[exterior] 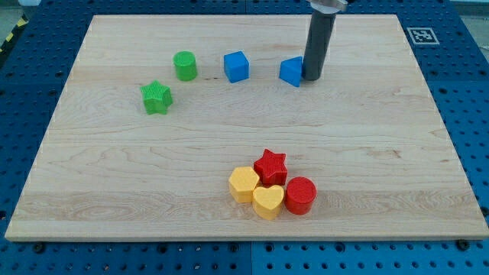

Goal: Touch the green star

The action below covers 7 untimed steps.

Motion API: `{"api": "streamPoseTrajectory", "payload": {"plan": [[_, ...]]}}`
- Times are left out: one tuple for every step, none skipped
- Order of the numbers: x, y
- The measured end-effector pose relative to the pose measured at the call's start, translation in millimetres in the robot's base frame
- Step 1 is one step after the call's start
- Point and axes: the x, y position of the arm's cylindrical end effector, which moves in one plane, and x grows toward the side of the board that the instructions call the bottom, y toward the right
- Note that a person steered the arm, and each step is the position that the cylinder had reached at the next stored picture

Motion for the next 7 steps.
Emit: {"api": "streamPoseTrajectory", "payload": {"plan": [[0,0],[0,7],[23,37],[62,27],[87,-17],[100,-77],[105,-148]]}}
